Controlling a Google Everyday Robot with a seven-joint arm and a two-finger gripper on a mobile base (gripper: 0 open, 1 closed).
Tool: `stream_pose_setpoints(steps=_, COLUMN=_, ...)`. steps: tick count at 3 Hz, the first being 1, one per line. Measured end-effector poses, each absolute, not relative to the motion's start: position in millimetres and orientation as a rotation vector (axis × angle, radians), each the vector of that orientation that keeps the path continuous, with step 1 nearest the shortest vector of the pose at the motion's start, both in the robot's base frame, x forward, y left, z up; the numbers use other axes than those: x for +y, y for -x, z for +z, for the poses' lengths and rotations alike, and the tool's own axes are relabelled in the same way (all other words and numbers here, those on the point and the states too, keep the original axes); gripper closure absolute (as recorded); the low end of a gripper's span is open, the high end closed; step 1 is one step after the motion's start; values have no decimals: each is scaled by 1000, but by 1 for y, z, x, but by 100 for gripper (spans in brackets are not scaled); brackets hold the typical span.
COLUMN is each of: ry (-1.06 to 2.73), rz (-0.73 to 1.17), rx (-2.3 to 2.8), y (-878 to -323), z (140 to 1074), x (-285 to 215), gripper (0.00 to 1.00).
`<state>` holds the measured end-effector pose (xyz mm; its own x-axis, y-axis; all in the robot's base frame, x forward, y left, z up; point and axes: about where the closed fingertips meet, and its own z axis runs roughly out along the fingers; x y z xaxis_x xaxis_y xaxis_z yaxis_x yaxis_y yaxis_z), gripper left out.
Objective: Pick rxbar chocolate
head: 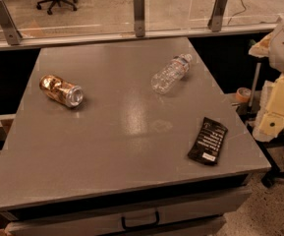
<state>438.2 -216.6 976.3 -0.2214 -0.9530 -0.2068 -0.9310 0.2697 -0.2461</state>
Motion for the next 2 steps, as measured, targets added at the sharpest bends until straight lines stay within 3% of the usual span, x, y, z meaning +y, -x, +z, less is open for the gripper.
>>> stream_pose_setpoints(steps=2, ry=1744, rz=-73, rx=2201, y=-442, z=973, x=-212, gripper=0)
